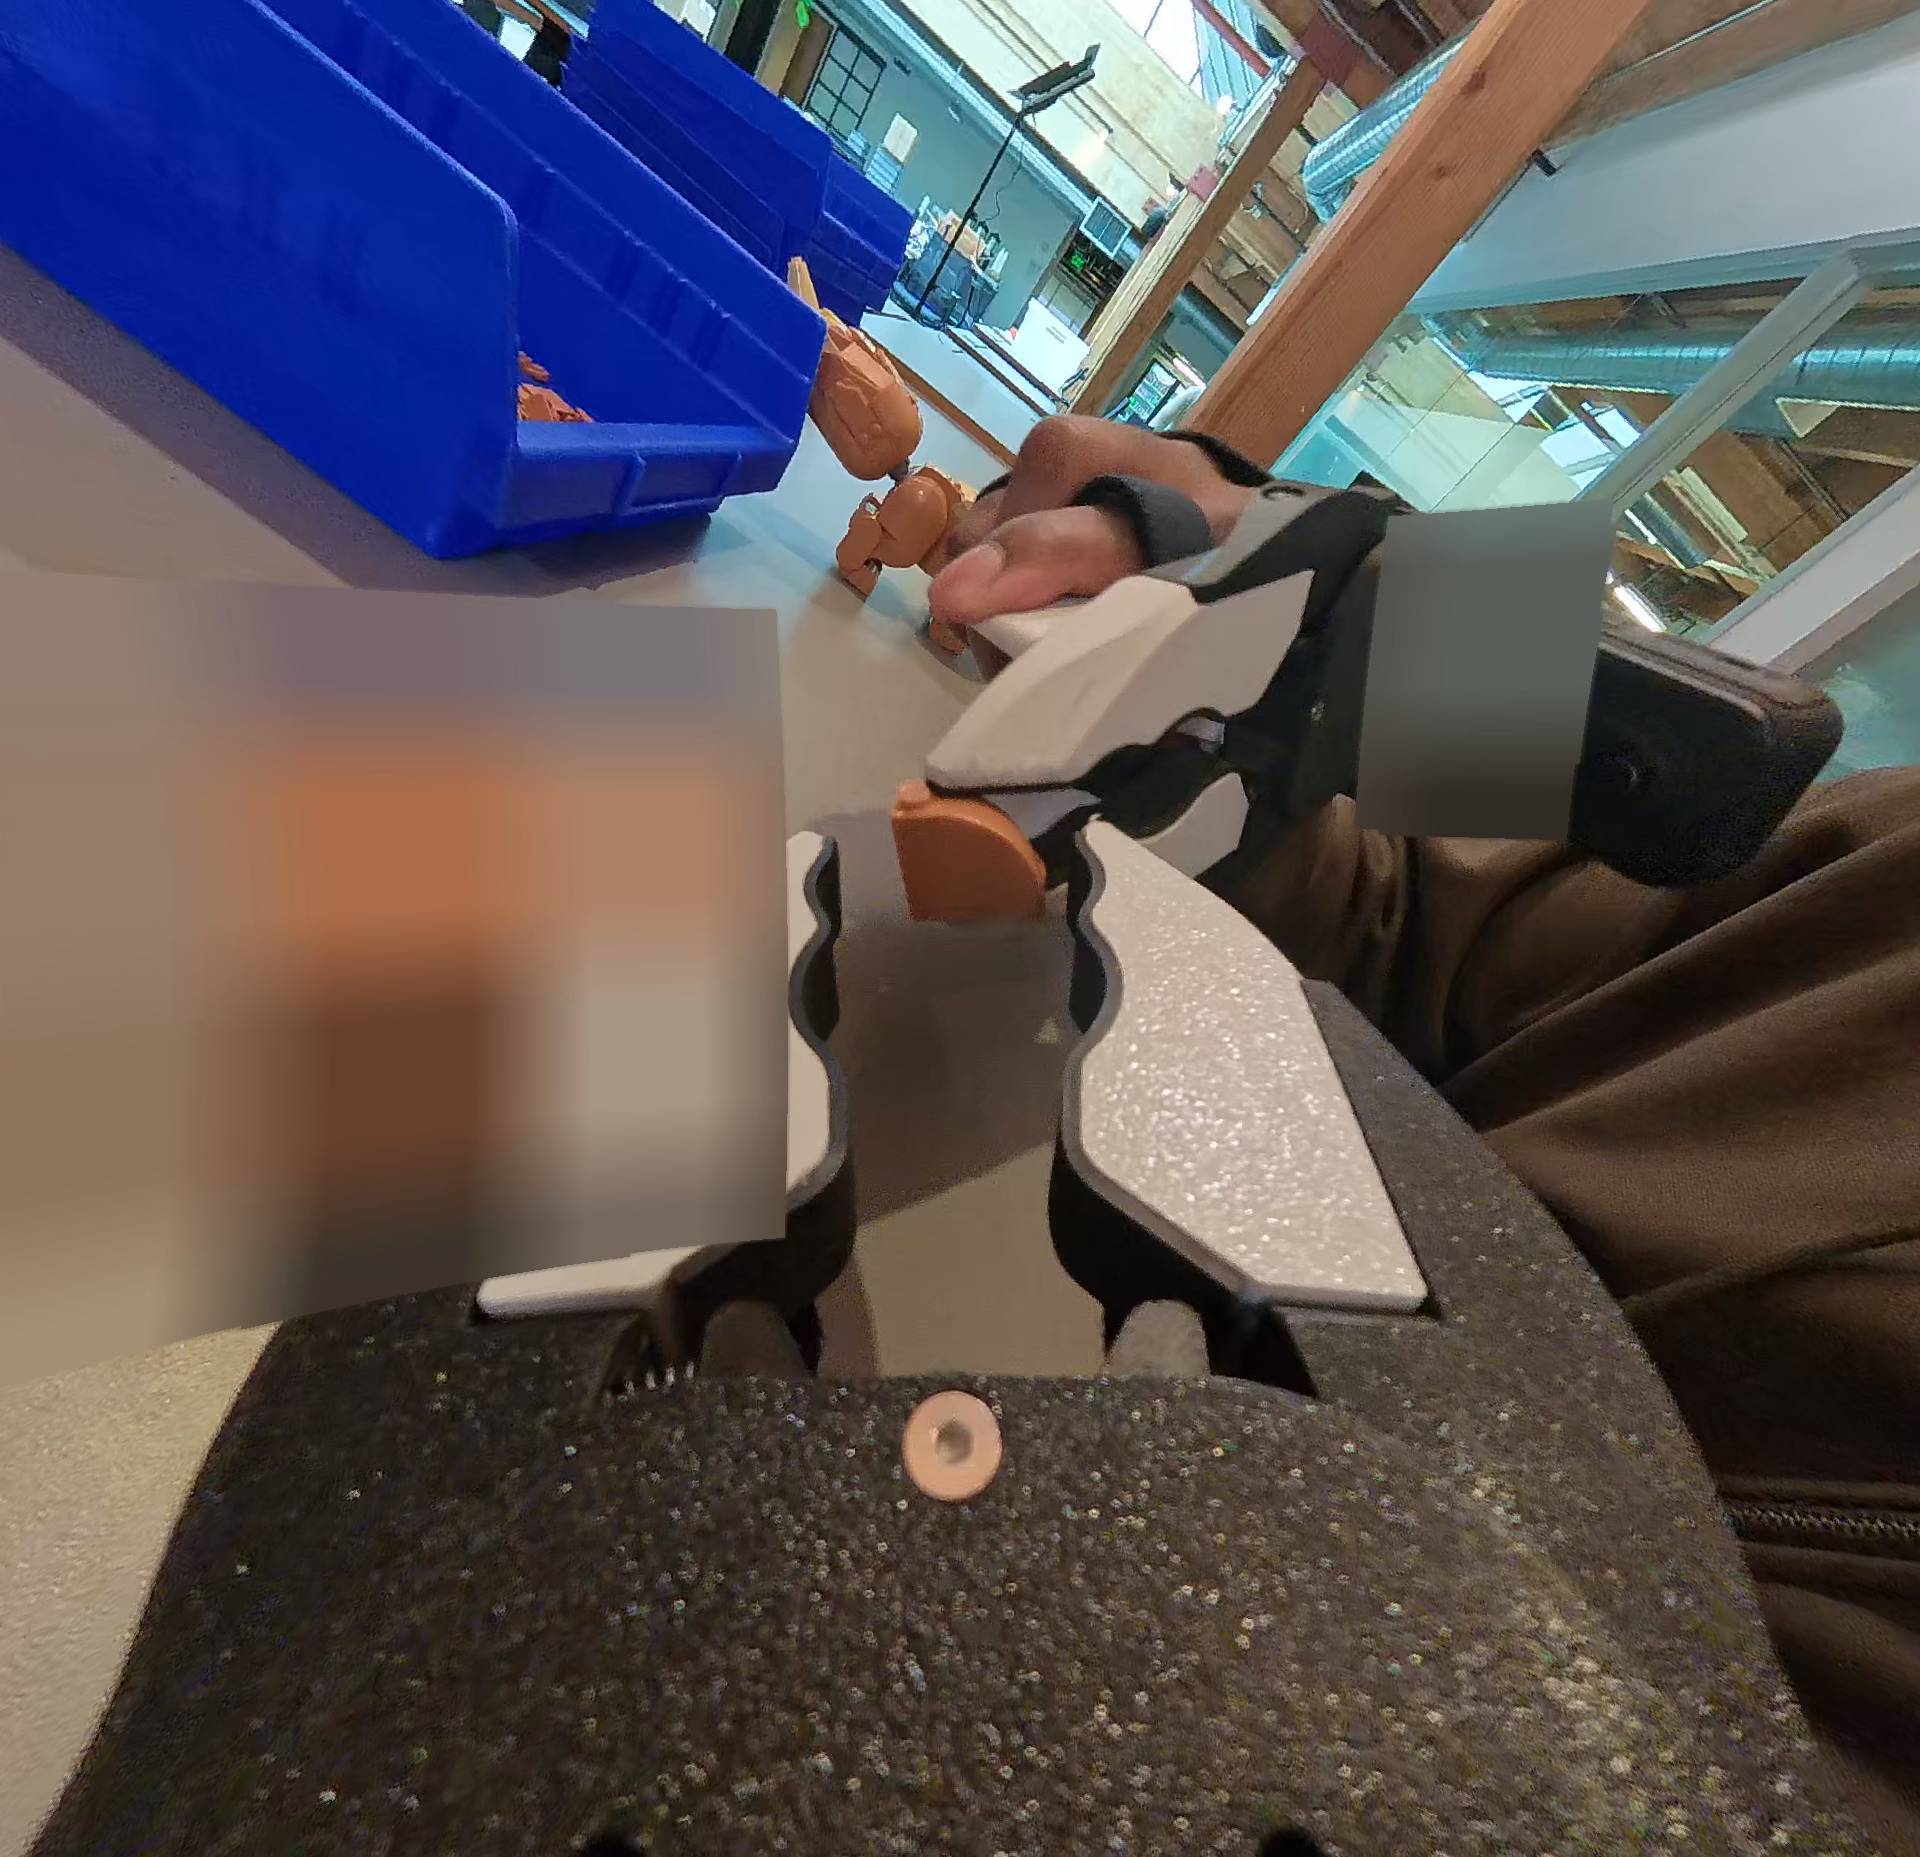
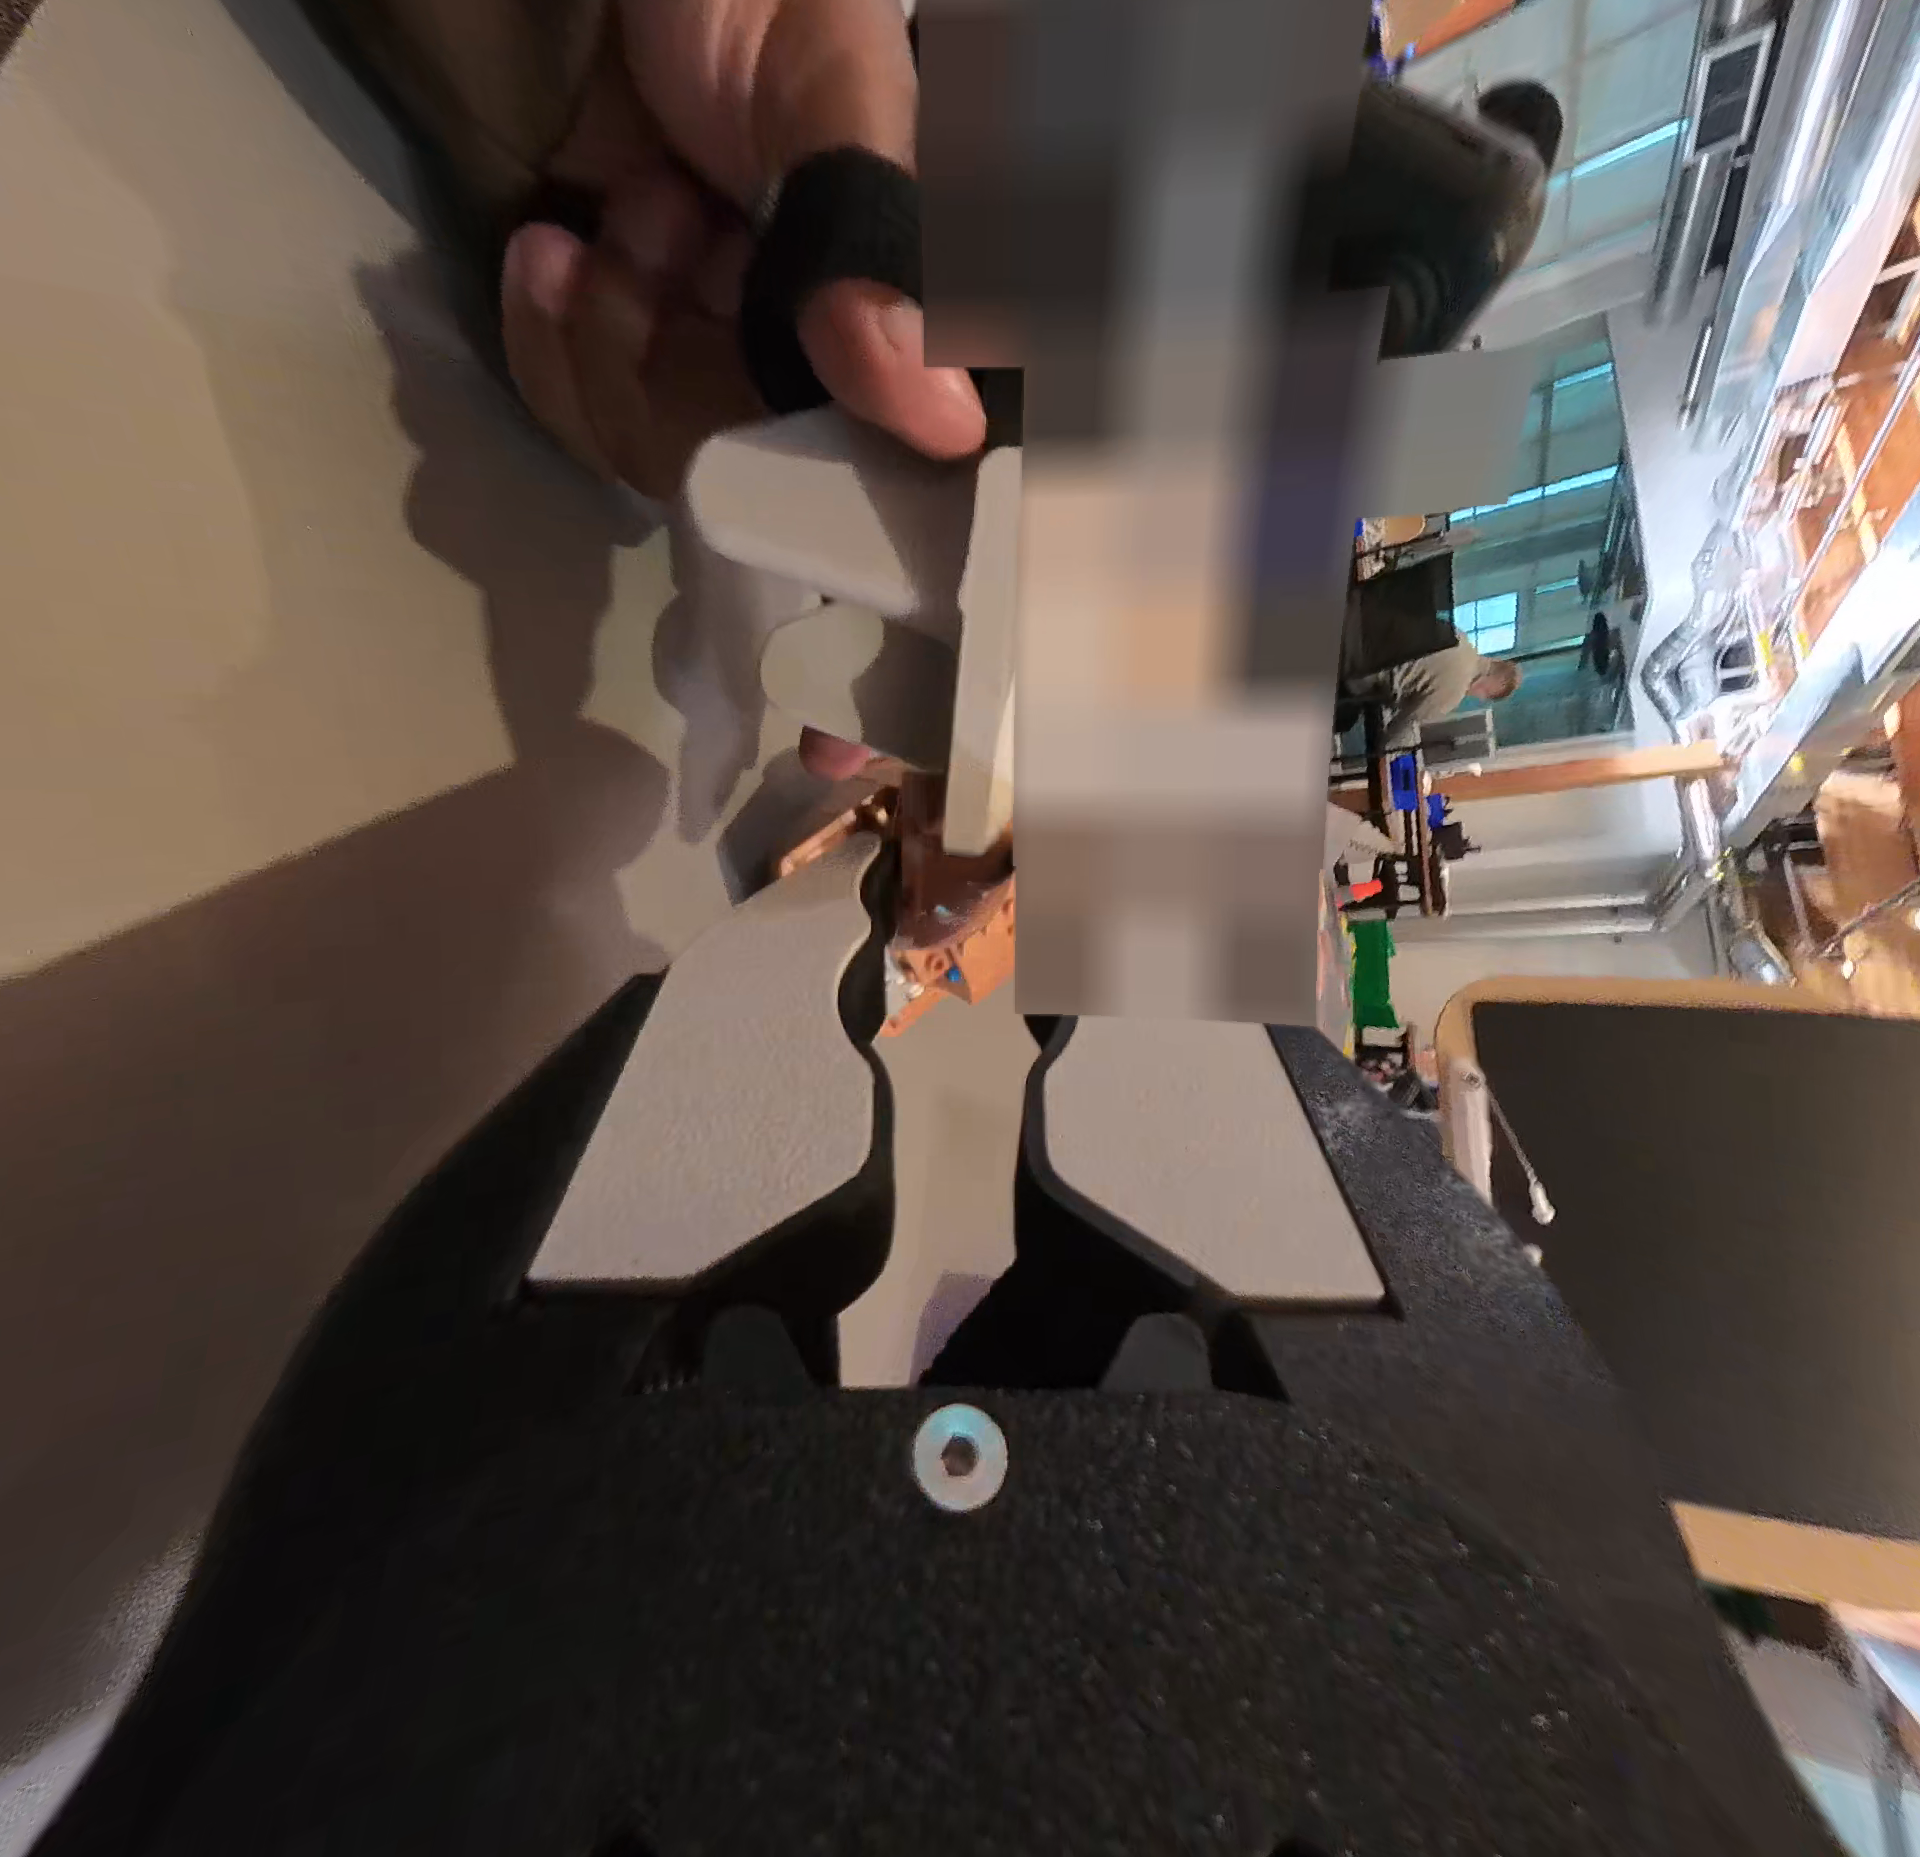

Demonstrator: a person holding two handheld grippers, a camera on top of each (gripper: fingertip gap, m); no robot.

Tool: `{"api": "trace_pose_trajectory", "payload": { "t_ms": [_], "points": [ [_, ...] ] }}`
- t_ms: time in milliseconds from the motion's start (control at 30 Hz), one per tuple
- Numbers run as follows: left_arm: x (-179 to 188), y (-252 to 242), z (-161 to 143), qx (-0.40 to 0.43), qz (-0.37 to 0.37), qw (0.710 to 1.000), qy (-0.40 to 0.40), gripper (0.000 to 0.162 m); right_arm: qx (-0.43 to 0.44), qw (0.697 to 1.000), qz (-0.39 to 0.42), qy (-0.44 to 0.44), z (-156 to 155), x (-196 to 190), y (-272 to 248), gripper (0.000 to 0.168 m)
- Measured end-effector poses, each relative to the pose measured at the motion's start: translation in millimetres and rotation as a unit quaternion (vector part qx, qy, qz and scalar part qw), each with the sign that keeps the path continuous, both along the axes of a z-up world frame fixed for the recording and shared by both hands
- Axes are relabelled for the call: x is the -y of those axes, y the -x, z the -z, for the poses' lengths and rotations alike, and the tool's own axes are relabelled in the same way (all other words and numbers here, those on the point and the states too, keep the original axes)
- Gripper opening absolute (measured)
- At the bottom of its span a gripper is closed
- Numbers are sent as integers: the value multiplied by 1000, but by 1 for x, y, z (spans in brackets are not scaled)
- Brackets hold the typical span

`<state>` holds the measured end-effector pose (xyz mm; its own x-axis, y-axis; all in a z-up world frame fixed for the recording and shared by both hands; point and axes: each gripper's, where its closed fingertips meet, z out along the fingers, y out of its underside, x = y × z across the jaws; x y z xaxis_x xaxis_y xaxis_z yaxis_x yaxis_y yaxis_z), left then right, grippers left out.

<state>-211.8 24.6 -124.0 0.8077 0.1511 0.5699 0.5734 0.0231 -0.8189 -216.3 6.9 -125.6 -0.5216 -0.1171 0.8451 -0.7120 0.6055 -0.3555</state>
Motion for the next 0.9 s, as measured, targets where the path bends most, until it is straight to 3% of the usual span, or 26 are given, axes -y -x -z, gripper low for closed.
{"api": "trace_pose_trajectory", "payload": {
  "t_ms": [100,133,200,333,467,900],
  "points": [
    [0,-2,-2,6,8,1000,-10,40,-27,999,-16,-9,-2,7,-4,21],
    [1,-4,-5,5,16,1000,-22,30,-35,999,-16,-11,-3,8,-3,21],
    [3,-5,-9,5,21,999,-38,26,-33,999,-16,-1,-6,10,-2,21],
    [15,6,-24,18,-5,995,-103,25,-13,996,16,92,-26,13,5,30],
    [29,16,-36,57,-21,982,-176,25,-42,983,42,171,-40,14,7,29],
    [28,26,-41,118,-30,961,-249,25,-175,965,118,156,-35,24,19,15]
  ]
}}
